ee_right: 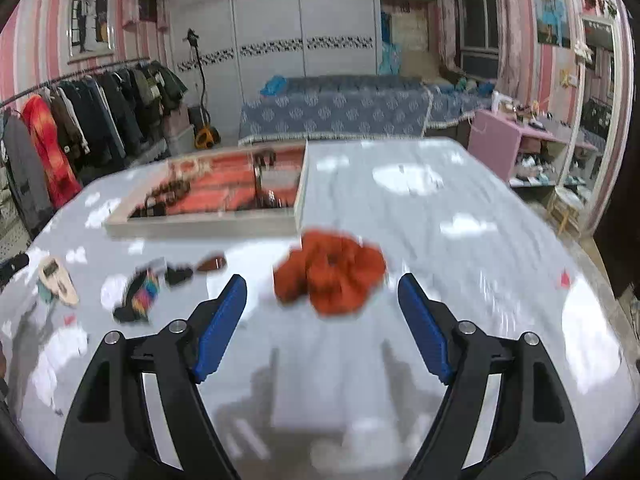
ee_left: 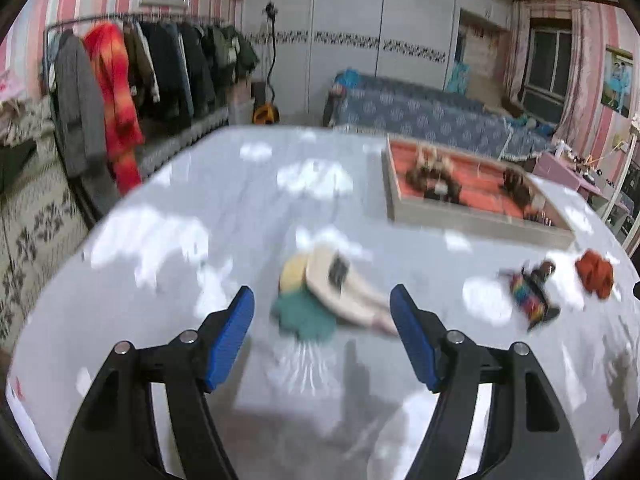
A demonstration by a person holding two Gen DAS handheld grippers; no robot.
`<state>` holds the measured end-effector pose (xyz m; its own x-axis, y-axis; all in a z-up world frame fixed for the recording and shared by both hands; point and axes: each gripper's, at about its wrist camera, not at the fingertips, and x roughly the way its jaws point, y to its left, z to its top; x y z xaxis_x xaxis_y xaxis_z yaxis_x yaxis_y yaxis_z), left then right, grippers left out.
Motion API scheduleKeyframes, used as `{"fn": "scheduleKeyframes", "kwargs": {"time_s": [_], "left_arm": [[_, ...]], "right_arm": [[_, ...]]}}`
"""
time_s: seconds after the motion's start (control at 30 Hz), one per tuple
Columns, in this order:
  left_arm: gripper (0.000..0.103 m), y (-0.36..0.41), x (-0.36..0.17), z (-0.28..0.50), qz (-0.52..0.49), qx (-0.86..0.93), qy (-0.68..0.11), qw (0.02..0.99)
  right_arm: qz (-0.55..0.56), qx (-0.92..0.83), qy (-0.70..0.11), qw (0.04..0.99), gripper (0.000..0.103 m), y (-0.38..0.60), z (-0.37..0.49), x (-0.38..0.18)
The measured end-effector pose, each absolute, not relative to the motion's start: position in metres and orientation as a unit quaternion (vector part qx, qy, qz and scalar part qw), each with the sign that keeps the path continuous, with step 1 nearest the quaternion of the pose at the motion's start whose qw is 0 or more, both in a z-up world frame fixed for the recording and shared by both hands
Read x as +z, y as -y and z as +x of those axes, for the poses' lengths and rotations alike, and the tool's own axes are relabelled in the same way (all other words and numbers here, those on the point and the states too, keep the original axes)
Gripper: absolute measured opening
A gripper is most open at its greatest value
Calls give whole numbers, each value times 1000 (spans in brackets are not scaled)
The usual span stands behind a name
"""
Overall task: Organize jewelry
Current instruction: 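Withdraw both open tools from the tray toward the remaining accessories, then grasp the beige hair comb with the left tool while the right tool grasps the orange scrunchie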
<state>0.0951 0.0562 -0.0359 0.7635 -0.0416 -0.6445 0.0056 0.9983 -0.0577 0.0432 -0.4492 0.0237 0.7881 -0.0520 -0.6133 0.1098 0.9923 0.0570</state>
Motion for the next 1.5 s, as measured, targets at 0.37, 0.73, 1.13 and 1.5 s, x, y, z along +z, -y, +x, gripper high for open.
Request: {"fn": "scheduleKeyframes", "kwargs": {"time_s": [0.37, 0.73, 1.13, 1.5], "left_arm": [[70, -49, -46, 94, -24, -22, -354, 935], [69, -54, -39, 137, -18, -30, -339, 940], [8, -47, -47, 175, -8, -36, -342, 939], [7, -19, -35, 188, -8, -72, -324, 943]], "right_arm": [[42, -35, -334, 941, 77, 443, 42, 13], [42, -48, -335, 940, 77, 452, 57, 11], [55, -65, -358, 930, 77, 461, 93, -2], [45, -34, -386, 921, 50, 453, 132, -13]]}}
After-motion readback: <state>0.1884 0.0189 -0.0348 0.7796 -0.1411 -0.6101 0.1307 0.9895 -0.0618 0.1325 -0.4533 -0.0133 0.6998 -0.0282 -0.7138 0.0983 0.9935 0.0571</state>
